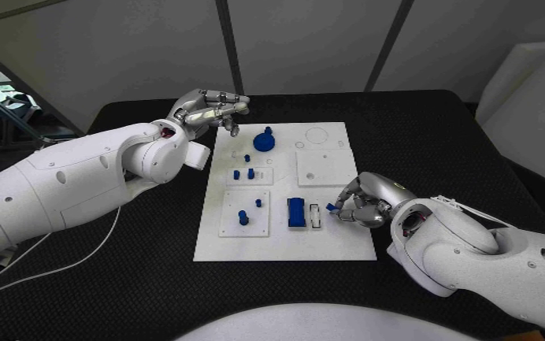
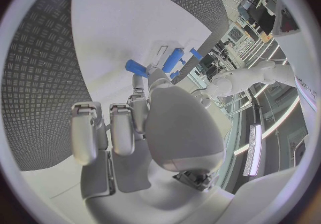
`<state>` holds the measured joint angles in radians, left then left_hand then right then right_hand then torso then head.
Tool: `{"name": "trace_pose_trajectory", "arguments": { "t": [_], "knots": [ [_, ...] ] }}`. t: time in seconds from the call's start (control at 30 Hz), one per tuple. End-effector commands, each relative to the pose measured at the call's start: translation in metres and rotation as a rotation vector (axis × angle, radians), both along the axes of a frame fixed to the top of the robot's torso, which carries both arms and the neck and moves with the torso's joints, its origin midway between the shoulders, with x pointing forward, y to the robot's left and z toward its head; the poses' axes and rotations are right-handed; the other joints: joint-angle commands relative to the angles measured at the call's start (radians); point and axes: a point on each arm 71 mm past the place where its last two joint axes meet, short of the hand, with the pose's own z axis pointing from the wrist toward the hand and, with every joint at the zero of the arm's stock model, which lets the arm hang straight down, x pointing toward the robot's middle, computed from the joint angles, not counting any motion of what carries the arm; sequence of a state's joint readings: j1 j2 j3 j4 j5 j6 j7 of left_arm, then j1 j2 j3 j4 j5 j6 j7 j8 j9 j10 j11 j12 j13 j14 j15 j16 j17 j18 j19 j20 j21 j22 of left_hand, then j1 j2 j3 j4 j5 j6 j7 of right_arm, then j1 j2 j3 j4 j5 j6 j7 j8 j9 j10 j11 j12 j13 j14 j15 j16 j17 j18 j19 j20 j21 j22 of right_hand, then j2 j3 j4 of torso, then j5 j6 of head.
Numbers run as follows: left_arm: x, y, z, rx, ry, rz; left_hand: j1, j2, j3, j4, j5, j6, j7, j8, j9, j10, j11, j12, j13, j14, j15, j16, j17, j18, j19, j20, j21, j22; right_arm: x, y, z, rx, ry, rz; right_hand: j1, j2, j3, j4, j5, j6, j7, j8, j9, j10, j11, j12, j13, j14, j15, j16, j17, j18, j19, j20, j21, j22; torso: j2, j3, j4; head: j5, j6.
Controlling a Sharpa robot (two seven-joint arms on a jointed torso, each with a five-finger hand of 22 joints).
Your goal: Assemble the parts on the task board
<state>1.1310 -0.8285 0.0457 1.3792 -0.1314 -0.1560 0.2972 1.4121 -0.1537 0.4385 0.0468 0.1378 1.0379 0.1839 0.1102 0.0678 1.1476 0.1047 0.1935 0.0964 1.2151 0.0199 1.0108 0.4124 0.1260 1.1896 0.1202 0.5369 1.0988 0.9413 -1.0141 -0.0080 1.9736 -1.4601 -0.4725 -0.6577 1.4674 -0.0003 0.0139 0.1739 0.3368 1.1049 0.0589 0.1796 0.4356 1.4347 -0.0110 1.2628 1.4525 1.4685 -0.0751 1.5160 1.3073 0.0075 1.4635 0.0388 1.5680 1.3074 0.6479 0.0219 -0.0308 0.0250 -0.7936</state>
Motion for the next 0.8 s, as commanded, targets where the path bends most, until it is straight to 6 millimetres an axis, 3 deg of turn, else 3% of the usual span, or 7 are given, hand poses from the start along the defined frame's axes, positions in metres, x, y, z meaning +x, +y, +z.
{"name": "trace_pose_trajectory", "arguments": {
  "t": [0.03, 0.4, 0.8],
  "knots": [
    [0.000, -0.001, 0.002, -0.009, -0.004, -0.007, 0.003, 0.011, 0.000, -0.005, -0.005, -0.007, -0.003, 0.001, 0.000, -0.005, -0.001, 0.005, 0.002, -0.010, 0.000, -0.005, -0.001, 0.055, -0.006, -0.003, -0.004, -0.001, 0.001, 0.002, 0.002, 0.073, -0.011, -0.033, 0.016, 0.026, 0.011, 0.001, 0.008, 0.006, -0.001, 0.002, 0.004, 0.015, -0.007, 0.005, -0.097, 0.083, -0.004, 0.007, 0.171, -0.008, 0.107, -0.005, 0.003, 0.263, 0.001, 0.0013, -0.0014, 0.002, 0.000],
    [-0.001, -0.002, 0.002, -0.010, -0.003, -0.011, 0.004, 0.012, 0.000, -0.007, -0.005, -0.007, -0.003, 0.001, 0.000, -0.006, -0.001, 0.006, 0.002, -0.010, 0.000, -0.005, -0.002, 0.055, -0.006, -0.003, -0.004, -0.001, 0.003, 0.016, -0.007, 0.062, 0.077, 0.006, -0.017, 0.008, 0.035, 0.019, 0.009, 0.010, -0.001, -0.003, 0.006, 0.017, -0.007, 0.007, -0.094, 0.084, -0.004, 0.007, 0.172, -0.008, 0.107, -0.005, 0.003, 0.263, 0.001, -0.0002, -0.0003, 0.000, -0.001],
    [-0.001, -0.003, 0.002, -0.010, 0.001, -0.017, 0.006, 0.012, 0.001, -0.008, -0.005, -0.007, -0.003, 0.001, 0.000, -0.007, -0.001, 0.007, 0.002, -0.010, 0.000, -0.005, -0.002, 0.055, -0.006, -0.003, -0.004, -0.001, 0.007, 0.025, -0.016, 0.017, 0.146, 0.027, -0.079, -0.016, 0.040, 0.053, 0.019, 0.026, -0.002, -0.003, 0.013, 0.021, -0.007, 0.009, -0.091, 0.084, -0.004, 0.007, 0.173, -0.008, 0.107, -0.004, 0.003, 0.263, 0.001, 0.0008, -0.0020, 0.004, -0.003]
  ]
}}
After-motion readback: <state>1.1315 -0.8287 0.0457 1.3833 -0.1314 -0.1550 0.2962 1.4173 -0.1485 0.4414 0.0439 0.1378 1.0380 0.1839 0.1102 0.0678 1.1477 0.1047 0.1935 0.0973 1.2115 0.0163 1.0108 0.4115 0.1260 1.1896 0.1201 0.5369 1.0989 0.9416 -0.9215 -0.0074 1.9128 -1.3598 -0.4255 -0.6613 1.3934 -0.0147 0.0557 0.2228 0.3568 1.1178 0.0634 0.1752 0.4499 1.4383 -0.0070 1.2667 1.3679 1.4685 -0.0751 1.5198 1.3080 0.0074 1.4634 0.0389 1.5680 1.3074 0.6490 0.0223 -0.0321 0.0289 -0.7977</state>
